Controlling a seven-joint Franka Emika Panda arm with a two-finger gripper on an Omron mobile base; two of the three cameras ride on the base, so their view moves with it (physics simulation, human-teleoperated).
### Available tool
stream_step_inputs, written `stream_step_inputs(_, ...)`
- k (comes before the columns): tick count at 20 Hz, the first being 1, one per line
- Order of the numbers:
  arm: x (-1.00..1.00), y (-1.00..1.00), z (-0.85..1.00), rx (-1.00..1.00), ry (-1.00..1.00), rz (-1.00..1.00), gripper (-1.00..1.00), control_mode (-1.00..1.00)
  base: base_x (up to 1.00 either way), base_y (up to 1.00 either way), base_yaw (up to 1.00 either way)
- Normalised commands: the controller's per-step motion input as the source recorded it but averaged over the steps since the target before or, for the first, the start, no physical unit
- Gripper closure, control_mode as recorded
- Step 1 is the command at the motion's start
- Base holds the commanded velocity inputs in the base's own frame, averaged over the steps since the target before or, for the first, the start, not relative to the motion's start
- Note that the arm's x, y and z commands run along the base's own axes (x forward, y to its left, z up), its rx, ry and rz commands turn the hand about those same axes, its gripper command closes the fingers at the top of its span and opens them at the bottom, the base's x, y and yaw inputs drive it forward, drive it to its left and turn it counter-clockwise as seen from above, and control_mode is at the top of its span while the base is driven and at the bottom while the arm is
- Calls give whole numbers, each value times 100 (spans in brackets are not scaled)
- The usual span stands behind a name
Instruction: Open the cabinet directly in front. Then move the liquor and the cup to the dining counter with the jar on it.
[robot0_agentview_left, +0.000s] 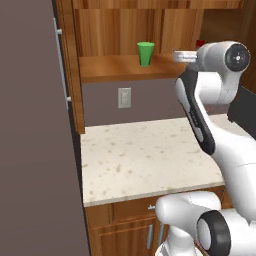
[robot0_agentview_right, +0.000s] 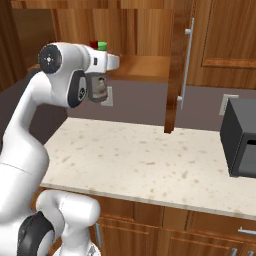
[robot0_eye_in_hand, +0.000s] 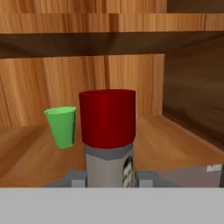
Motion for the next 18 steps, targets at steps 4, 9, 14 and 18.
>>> stream_step_inputs(4, -100, 0, -57, 0, 0, 0, 100, -100, 0, 0, 0)
stream_step_inputs(9, -87, 0, -46, 0, -8, 0, 100, -100, 0, 0, 0)
stream_step_inputs(14, -23, 0, -7, 0, -26, 0, 100, -100, 0, 0, 0)
stream_step_inputs(18, 0, 0, 0, 0, 0, 0, 100, -100, 0, 0, 0)
